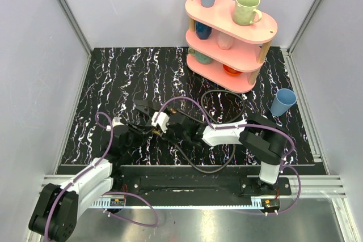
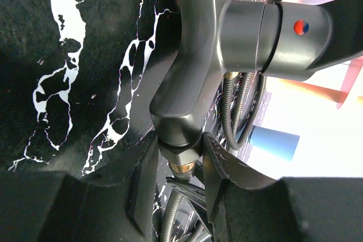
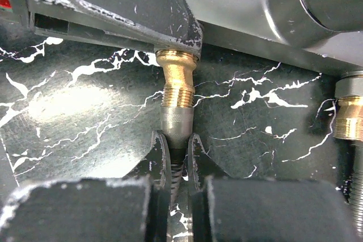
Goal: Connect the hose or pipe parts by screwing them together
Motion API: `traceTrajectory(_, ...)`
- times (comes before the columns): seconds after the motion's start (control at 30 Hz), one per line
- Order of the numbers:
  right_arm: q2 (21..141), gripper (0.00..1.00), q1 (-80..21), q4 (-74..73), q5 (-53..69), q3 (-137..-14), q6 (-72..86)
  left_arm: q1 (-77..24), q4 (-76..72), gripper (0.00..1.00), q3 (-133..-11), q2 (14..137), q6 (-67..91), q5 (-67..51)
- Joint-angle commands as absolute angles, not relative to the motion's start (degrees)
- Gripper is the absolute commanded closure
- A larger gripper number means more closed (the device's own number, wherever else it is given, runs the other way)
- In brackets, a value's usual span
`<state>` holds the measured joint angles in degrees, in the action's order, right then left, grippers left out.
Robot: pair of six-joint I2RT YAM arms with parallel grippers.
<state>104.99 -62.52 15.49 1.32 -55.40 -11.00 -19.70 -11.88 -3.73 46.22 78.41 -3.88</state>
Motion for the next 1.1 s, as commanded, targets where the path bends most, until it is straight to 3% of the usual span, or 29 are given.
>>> traceTrajectory(0.0,105.12,1.00,-61.26,26.45,8.34,-58.89,-7.21,-21.01,-20.48,1.00,-3.34,45.35,77.43,-13.53)
traceTrajectory(0.53,107.93,1.00,-54.06,28.21,23.90,-60.47,7.19,-21.01,-23.91,1.00,-3.16,47.64,72.07,-16.70)
traceTrajectory(0.7,107.84,1.00,-53.88,29.27,22.85,-59.06,6.59,-21.01,-23.20,1.00,-3.16,47.90,72.15,-16.00)
traceTrajectory(0.73,107.75,1.00,-53.88,29.18,22.85,-58.98,6.24,-21.01,-23.38,0.98,-3.16,48.07,72.25,-16.00)
traceTrajectory(0.77,107.67,1.00,-53.88,29.27,22.94,-58.89,6.07,-21.01,-23.64,0.83,-3.08,48.34,72.33,-16.00)
traceTrajectory(0.8,107.67,1.00,-53.88,29.27,22.94,-58.71,5.98,-21.01,-24.16,0.77,-2.99,48.34,72.60,-15.82)
traceTrajectory(1.07,107.93,1.00,-53.96,29.27,23.47,-59.06,5.80,-21.01,-26.02,0.55,-2.37,48.95,72.51,-14.68)
